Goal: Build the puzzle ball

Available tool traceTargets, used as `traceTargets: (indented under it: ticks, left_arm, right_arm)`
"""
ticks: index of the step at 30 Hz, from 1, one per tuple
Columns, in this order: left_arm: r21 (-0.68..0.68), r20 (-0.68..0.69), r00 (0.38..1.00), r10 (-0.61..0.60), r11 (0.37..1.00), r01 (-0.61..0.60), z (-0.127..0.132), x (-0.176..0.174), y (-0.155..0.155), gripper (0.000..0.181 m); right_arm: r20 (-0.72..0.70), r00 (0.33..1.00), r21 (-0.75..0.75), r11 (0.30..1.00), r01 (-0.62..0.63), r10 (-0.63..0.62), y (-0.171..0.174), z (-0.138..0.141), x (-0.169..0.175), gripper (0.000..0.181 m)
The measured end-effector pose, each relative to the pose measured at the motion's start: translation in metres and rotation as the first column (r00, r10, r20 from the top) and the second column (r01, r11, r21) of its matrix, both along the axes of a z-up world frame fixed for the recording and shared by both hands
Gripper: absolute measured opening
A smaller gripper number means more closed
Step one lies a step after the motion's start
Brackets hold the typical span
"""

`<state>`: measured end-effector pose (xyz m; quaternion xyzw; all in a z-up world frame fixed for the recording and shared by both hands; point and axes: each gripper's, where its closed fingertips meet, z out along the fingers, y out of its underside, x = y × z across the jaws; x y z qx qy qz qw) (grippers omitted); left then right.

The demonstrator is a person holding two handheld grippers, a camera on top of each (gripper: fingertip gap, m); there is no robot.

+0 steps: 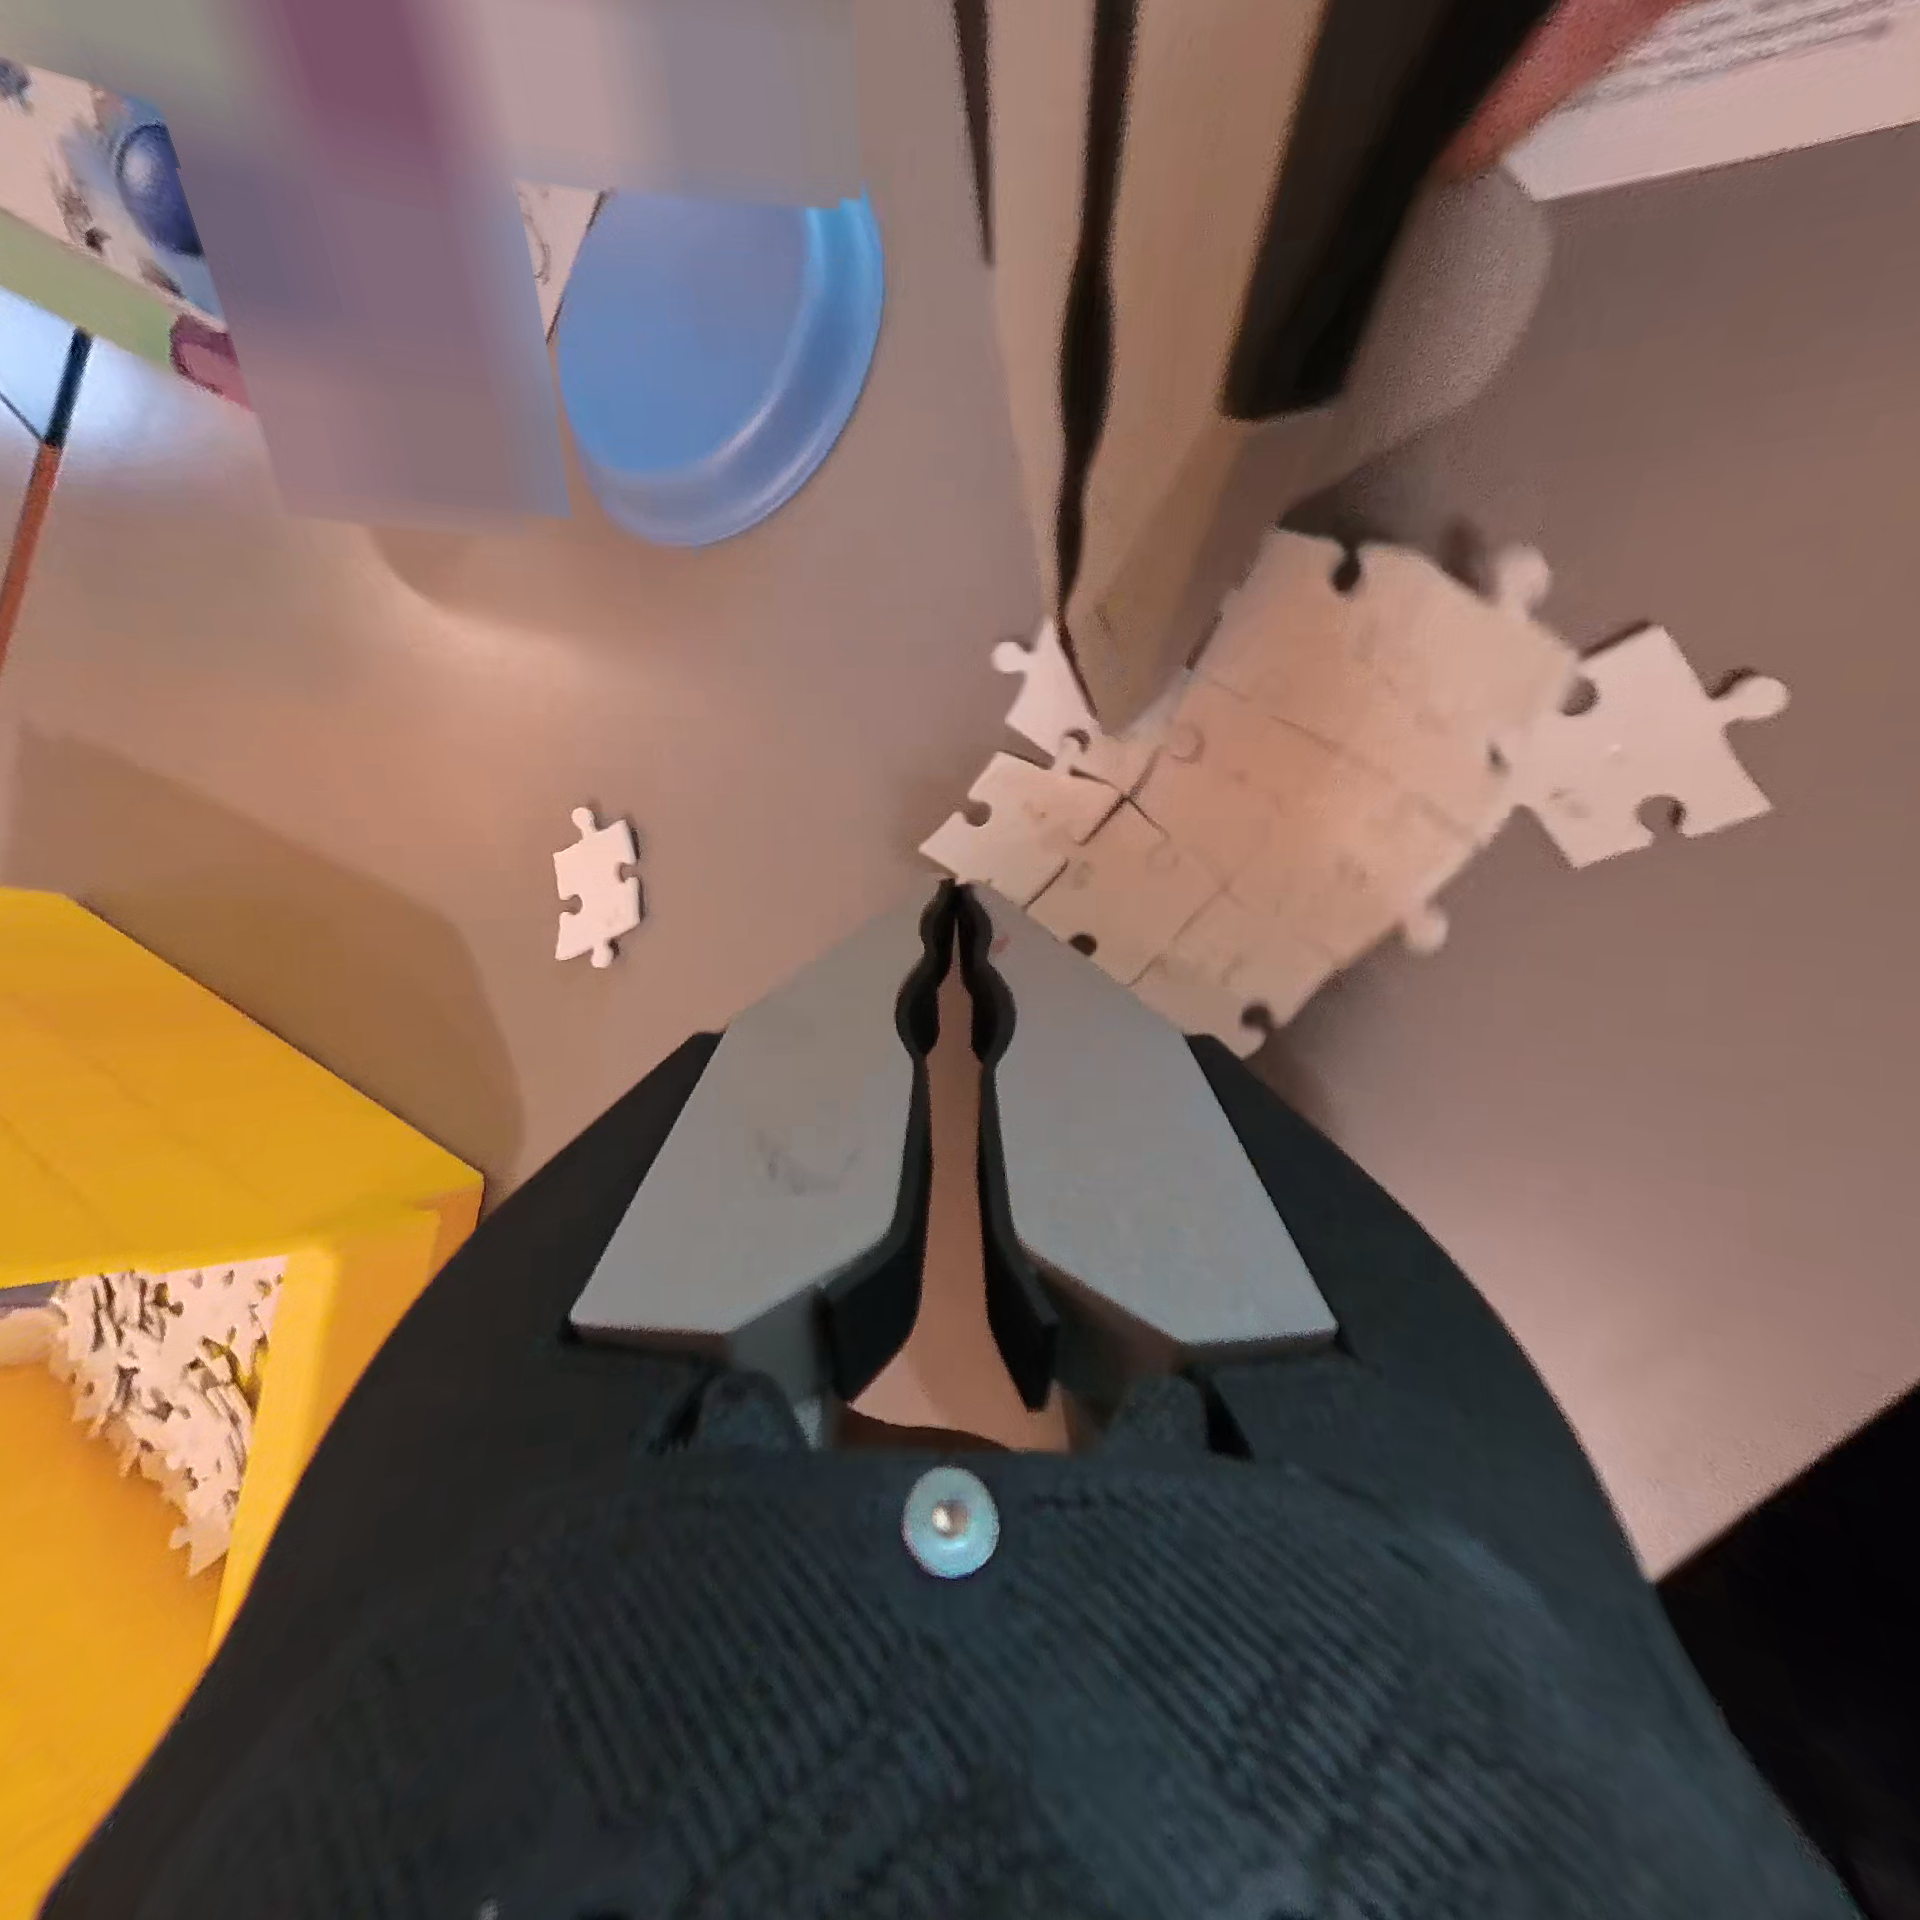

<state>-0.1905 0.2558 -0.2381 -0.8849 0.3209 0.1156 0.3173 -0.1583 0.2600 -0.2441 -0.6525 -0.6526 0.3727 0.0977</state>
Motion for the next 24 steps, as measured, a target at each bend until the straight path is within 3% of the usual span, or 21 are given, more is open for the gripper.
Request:
traceTargets:
  ticks: [9,12,17,20,24]
  left_arm:
    - [0.009,0.159,0.980,0.122,0.992,-0.125,0.006,-0.015,0.001,0.000]
    - [-0.047,0.359,0.923,0.141,0.990,-0.133,0.002,-0.006,0.001,0.000]
    - [-0.128,0.604,0.776,0.184,0.983,-0.133,0.000,-0.001,0.009,0.002]
    - [-0.137,0.662,0.728,0.179,0.984,-0.118,0.005,-0.003,0.012,0.004]
    - [-0.146,0.680,0.712,0.175,0.984,-0.103,0.008,-0.007,0.016,0.007]
  right_arm:
    - [-0.001,1.000,0.024,1.000,-0.017,0.017,-0.002,0.000,0.000,0.000]
    - [-0.001,1.000,0.032,0.999,-0.020,0.020,-0.002,0.000,0.000,0.000]
    - [-0.004,1.000,0.057,0.998,-0.029,0.029,-0.001,0.000,0.000,0.000]
    - [-0.006,0.999,0.054,0.998,-0.033,0.034,-0.001,0.000,0.000,0.000]
    - [-0.007,0.999,0.051,0.998,-0.037,0.037,-0.001,0.000,0.000,0.000]
